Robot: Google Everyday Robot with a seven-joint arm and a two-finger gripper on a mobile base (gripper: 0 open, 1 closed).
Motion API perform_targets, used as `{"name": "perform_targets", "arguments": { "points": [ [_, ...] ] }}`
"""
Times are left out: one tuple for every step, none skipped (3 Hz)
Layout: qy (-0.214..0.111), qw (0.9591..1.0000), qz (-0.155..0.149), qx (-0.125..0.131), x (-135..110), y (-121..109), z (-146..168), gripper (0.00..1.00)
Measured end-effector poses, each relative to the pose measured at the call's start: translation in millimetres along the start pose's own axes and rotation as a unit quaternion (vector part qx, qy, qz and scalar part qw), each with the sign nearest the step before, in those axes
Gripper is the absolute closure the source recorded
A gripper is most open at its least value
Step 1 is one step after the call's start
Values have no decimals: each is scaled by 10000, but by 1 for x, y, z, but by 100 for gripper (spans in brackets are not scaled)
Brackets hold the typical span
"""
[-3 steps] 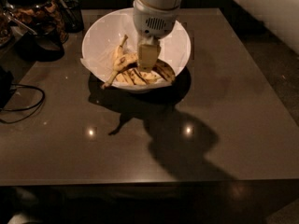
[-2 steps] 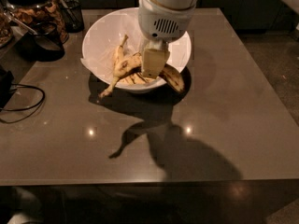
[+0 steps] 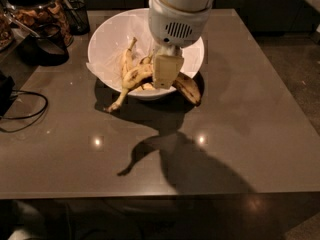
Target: Pick banana from white bowl
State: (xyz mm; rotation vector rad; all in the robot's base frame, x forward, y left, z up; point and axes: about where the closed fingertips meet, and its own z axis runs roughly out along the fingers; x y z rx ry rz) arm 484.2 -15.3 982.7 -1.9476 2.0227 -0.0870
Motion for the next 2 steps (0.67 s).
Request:
{"name": "perform_targets", "arguments": {
  "points": [
    [290, 9994, 111, 144, 10, 40, -33, 100],
    [289, 9994, 113, 156, 10, 41, -35, 100]
  ]
}}
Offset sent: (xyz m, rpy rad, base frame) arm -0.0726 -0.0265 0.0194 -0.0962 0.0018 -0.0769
